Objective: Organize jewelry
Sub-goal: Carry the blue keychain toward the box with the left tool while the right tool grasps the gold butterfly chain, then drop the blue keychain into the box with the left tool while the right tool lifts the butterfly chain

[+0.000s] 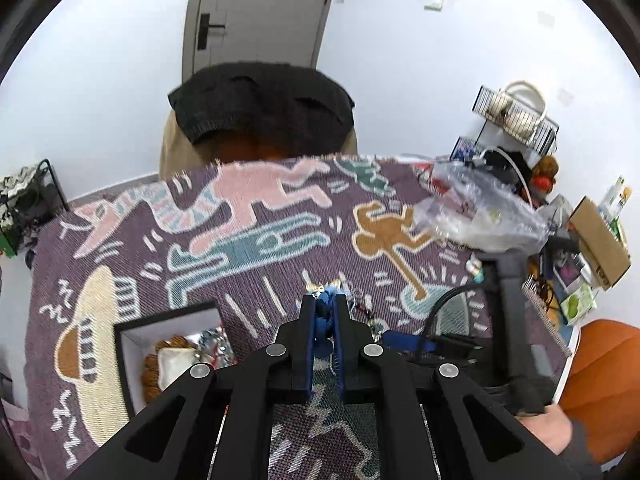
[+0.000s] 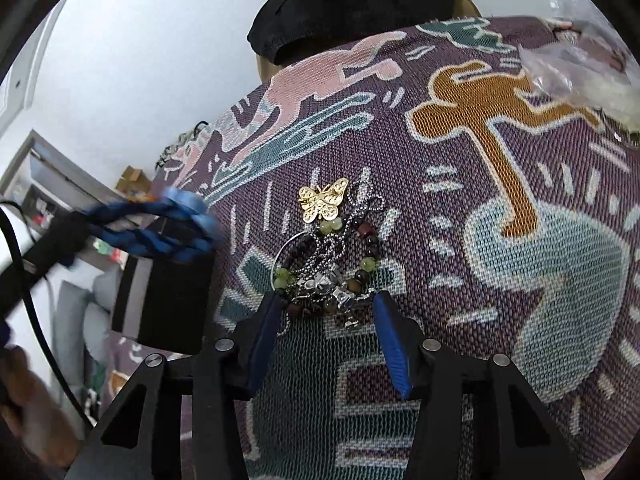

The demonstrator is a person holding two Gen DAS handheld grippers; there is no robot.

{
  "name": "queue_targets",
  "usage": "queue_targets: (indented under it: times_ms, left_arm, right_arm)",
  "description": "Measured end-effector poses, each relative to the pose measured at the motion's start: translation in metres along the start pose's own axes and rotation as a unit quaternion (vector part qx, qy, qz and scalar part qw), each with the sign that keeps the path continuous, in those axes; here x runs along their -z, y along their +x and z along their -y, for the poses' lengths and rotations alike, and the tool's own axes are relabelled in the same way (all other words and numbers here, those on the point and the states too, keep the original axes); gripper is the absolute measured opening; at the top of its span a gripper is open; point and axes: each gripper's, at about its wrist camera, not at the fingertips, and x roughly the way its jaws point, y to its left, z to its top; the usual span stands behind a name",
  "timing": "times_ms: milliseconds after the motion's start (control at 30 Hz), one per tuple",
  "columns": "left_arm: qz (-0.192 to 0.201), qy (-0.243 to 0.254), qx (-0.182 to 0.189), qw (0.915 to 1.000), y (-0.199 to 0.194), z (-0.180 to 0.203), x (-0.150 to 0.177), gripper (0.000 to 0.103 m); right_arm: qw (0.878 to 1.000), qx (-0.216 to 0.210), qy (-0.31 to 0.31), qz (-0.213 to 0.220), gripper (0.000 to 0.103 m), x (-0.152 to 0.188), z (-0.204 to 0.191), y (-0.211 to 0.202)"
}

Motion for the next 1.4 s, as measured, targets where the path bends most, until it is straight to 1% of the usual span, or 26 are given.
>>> queue_targets:
  times_ms: [67, 100, 133, 200, 367, 567, 700, 1100, 1267, 1400]
  left_arm:
    - [0.009, -0.001, 0.001, 1.0000, -0.007, -0.001, -0.003, 0.008]
    - [0.013, -0.002, 0.000, 0.9999, -0.011, -0.001, -0.005, 0.008]
    - [0.016, -0.001, 0.000, 0.9999, -0.014, -0.001, -0.006, 0.008]
    - [0.020, -0.002, 0.000, 0.9998, -0.017, -0.002, -0.006, 0.008]
    - [0.025, -0.012, 0.002, 0.9996, -0.021, -0.006, -0.005, 0.008]
    - [0.039, -0.018, -0.001, 0.9991, -0.034, -0.012, -0.007, 0.008]
    - [0.049, -0.024, -0.007, 0.9985, -0.044, -0.020, -0.008, 0.008]
    - [0.066, -0.047, -0.032, 0.9962, -0.066, -0.049, -0.007, 0.008]
    - [0.063, -0.055, -0.040, 0.9957, -0.067, -0.059, 0.000, 0.008]
    - [0.053, -0.065, -0.044, 0.9955, -0.063, -0.068, 0.008, 0.008]
  right_arm:
    - [1.000, 0.012, -0.006, 0.000, 0.031, -0.001, 0.000, 0.001]
    - [1.000, 0.017, -0.008, -0.003, 0.020, -0.002, 0.000, 0.003]
    - [1.000, 0.018, -0.011, -0.004, 0.012, -0.002, 0.000, 0.004]
    - [1.000, 0.013, -0.018, -0.007, 0.009, -0.001, -0.001, 0.005]
    - [1.000, -0.003, -0.023, 0.017, 0.008, 0.000, -0.003, -0.013]
    - [0.998, -0.020, -0.021, 0.057, 0.007, -0.008, -0.005, -0.049]
    - [0.996, -0.023, -0.029, 0.079, 0.007, -0.015, -0.015, -0.070]
    - [0.986, -0.029, -0.080, 0.145, 0.007, -0.048, -0.060, -0.132]
    - [0.979, -0.020, -0.112, 0.167, 0.007, -0.067, -0.084, -0.156]
    - [0.973, -0.013, -0.137, 0.187, 0.007, -0.080, -0.104, -0.177]
